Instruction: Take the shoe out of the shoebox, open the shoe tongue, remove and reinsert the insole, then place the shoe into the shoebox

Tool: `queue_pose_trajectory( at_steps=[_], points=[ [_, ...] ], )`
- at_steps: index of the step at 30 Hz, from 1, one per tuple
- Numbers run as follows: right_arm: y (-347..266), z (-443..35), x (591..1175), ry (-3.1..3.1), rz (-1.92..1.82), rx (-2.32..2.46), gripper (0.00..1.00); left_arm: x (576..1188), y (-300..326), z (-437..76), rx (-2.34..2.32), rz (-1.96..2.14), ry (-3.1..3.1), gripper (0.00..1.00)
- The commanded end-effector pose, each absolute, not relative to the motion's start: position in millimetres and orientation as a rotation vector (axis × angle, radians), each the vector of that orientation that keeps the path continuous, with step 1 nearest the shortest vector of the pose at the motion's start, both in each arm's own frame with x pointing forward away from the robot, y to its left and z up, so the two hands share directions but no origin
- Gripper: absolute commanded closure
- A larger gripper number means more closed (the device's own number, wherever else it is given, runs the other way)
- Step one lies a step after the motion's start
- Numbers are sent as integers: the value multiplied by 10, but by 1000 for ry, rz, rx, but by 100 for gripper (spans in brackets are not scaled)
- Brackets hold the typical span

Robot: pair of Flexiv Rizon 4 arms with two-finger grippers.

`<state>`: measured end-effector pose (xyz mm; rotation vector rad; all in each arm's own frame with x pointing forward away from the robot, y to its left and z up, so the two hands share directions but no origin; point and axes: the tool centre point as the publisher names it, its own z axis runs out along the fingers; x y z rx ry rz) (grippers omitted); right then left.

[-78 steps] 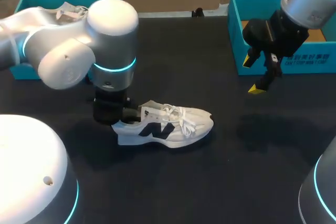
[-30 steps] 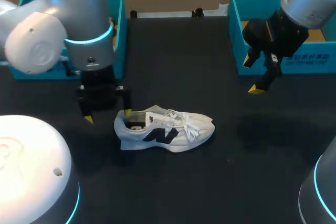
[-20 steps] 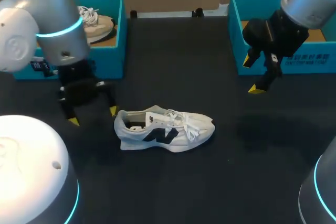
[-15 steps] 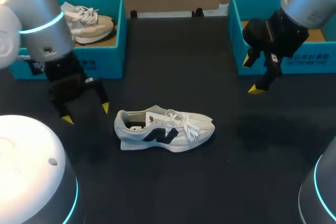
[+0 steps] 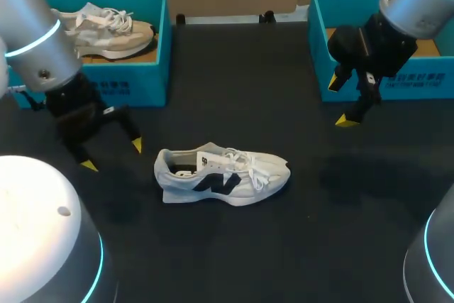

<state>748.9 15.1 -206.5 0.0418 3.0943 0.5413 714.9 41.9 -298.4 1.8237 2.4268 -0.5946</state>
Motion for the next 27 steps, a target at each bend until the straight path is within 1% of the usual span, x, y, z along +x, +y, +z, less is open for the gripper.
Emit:
queue_pose_trajectory(
  at_steps=[1,11,27],
  points=[
    [151,-2074,7489,3094,538,42,0,7157,536,-3084,1648,-729,2528,0],
    [151,-2074,7489,3094,538,42,0,7298,733,-3263,1188,-1103,2679,0],
    [151,-2074,7489,3094,538,42,0,7464,907,-3544,531,-1415,2795,0]
  ],
)
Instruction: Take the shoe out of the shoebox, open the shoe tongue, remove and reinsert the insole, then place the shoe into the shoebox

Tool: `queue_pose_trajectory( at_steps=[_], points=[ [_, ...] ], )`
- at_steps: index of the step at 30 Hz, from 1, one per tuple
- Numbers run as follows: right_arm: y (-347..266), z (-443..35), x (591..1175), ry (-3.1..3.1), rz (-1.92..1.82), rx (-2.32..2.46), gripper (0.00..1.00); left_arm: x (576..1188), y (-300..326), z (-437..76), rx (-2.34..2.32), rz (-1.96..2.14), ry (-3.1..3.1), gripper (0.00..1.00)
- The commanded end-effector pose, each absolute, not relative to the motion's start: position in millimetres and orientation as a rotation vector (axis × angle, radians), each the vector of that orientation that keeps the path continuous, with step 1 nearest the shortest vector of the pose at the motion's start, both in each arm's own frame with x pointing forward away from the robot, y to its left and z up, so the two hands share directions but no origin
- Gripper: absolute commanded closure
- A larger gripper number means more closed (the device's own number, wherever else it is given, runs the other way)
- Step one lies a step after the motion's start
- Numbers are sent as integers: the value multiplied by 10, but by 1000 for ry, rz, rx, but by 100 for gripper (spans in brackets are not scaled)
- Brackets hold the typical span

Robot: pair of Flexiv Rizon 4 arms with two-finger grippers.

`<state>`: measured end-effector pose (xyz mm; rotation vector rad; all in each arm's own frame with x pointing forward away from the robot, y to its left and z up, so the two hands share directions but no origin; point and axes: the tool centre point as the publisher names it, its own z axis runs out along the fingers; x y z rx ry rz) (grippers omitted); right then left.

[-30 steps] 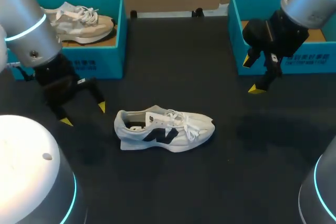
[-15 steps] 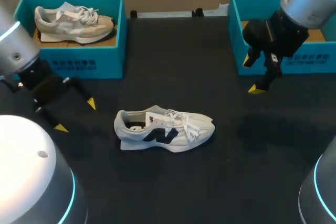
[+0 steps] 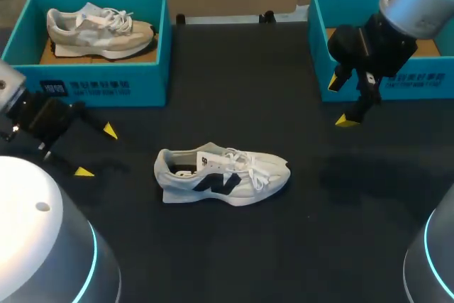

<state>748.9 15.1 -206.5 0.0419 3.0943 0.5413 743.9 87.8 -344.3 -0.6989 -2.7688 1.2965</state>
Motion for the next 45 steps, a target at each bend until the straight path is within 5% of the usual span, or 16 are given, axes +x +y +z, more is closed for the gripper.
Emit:
queue_pose_trajectory(
  at_steps=[1,45],
  points=[
    [151,-2074,7489,3094,538,42,0,7468,921,-3561,-481,1377,-2729,0],
    [151,-2074,7489,3094,538,42,0,7375,874,-3785,-56,1691,-2547,0]
  ],
)
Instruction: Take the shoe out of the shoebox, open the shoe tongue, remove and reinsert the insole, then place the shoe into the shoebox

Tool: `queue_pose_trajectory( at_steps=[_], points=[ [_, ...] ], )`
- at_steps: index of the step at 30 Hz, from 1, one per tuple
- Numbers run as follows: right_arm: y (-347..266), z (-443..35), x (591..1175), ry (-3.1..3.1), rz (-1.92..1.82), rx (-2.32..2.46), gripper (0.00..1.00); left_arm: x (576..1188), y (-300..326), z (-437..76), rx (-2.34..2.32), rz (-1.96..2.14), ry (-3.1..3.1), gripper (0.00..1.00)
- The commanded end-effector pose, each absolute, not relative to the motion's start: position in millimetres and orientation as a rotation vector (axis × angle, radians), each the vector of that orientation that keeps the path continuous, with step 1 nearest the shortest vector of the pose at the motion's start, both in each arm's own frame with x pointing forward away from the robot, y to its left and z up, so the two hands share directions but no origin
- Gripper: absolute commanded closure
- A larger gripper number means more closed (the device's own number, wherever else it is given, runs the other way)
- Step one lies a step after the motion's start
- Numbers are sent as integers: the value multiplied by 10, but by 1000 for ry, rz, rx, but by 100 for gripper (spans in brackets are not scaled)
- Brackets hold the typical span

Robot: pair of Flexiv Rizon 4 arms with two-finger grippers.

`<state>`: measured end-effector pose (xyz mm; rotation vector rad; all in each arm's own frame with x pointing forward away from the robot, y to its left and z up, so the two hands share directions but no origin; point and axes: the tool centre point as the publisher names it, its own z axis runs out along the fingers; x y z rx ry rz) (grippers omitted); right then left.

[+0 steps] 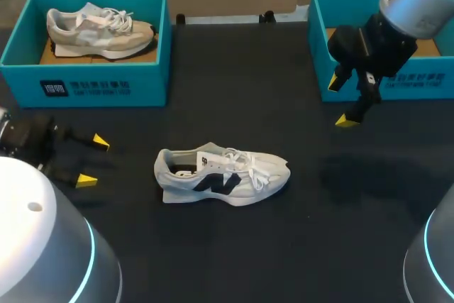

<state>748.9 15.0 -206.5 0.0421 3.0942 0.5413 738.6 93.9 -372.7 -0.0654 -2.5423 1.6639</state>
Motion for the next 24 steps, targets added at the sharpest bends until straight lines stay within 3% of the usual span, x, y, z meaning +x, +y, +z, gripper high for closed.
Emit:
queue_pose_trajectory(
  at_steps=[1,24],
  points=[
    [151,-2074,7489,3094,538,42,0,7379,850,-3801,-55,1702,-2538,0],
    [151,-2074,7489,3094,538,42,0,7438,175,-4107,-41,1788,-2402,0]
  ],
)
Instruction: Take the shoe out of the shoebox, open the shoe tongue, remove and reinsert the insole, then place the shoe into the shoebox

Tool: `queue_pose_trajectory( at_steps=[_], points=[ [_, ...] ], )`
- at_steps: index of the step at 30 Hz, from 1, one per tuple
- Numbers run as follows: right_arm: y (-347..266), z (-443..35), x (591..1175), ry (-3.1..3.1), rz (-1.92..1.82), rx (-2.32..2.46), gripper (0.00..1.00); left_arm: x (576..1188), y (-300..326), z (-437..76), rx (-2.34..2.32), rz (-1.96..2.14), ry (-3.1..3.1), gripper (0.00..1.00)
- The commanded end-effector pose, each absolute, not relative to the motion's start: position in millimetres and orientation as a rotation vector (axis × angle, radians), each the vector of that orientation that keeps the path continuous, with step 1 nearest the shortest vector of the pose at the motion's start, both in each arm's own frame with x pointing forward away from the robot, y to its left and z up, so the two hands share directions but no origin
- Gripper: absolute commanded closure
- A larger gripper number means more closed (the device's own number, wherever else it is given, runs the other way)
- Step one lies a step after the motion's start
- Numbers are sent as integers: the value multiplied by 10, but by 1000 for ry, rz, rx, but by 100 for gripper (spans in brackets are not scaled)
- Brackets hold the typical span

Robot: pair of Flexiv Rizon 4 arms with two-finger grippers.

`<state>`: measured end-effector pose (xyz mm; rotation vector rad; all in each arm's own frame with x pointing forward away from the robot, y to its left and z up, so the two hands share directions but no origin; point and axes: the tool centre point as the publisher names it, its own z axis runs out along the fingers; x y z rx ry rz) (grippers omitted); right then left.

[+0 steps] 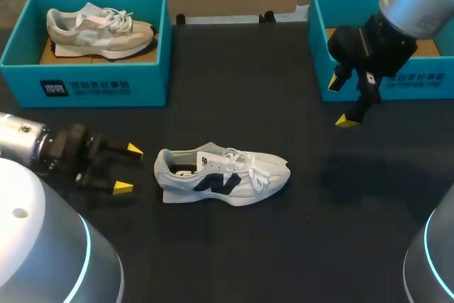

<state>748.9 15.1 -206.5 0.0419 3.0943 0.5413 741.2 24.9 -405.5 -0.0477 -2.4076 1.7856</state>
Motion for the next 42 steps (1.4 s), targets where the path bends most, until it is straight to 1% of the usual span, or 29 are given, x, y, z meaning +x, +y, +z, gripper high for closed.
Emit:
queue_pose_trajectory(
  at_steps=[1,10,25,42],
  points=[
    [151,-2074,7489,3094,538,42,0,7433,151,-4115,-19,1792,-2401,0],
    [151,-2074,7489,3094,538,42,0,7385,5,-4174,98,1785,-2398,0],
    [151,-2074,7489,3094,538,42,0,7277,-131,-4201,97,1813,-2430,0],
    [151,-2074,7489,3094,538,42,0,7233,-421,-4141,79,1820,-2416,0]
  ],
)
